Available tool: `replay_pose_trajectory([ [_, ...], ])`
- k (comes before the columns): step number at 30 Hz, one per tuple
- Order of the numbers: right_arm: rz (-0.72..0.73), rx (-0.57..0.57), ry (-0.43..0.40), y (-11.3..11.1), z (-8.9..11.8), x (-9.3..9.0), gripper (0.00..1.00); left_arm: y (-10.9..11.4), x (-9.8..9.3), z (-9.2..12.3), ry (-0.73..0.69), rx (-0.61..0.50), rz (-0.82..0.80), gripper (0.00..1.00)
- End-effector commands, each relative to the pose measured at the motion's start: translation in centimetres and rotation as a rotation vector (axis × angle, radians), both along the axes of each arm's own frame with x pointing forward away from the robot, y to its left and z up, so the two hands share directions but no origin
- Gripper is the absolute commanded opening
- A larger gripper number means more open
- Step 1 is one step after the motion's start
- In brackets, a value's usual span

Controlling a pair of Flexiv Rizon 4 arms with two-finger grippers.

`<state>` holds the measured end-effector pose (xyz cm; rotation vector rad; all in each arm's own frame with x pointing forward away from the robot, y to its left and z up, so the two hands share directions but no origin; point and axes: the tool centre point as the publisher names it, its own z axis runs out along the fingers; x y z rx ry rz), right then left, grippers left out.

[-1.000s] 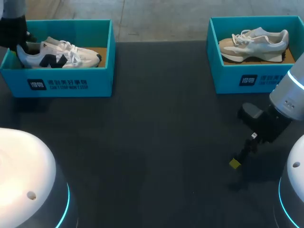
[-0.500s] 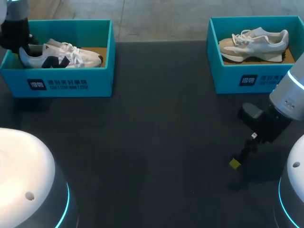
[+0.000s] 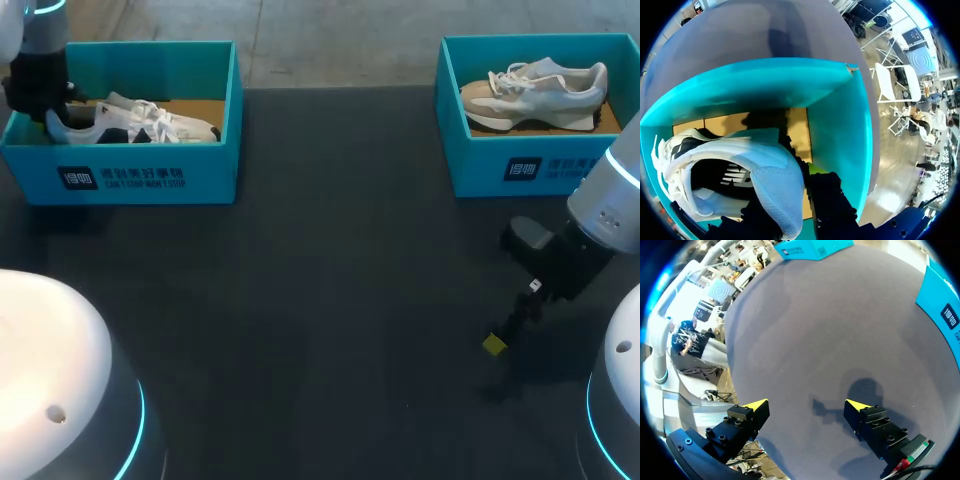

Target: Take the shoe out of the shoebox, open the shoe tongue, remove and reinsert the insole, then place the shoe into the shoebox

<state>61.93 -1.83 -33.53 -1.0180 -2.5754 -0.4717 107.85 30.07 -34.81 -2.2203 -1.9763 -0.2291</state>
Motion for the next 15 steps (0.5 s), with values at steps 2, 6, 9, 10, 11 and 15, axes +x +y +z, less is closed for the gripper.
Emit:
replay_pose_trajectory([
  [2, -0.001, -0.004, -0.001, 0.1, 0.0, -0.1, 1.0, 0.1, 0.3, -0.2, 0.009, -0.003, 0.002, 0.0],
  [6, -0.001, -0.004, -0.001, 0.1, 0.0, -0.1, 1.0, 0.2, 0.4, -0.5, 0.014, -0.008, 0.016, 0.0],
  [9, -0.001, -0.004, -0.001, 0.1, 0.0, -0.1, 1.0, 0.3, 0.5, -0.9, 0.02, -0.003, 0.022, 0.0],
  [10, -0.001, -0.004, -0.001, 0.1, 0.0, -0.1, 1.0, 0.3, 0.5, -1.0, 0.023, -0.001, 0.023, 0.0],
  [11, -0.001, -0.004, -0.001, 0.1, 0.0, -0.1, 1.0, 0.3, 0.5, -1.2, 0.026, 0.003, 0.026, 0.0],
  [15, -0.001, -0.004, -0.001, 0.1, 0.0, -0.1, 1.0, 0.3, 0.5, -1.6, 0.03, 0.009, 0.033, 0.0],
])
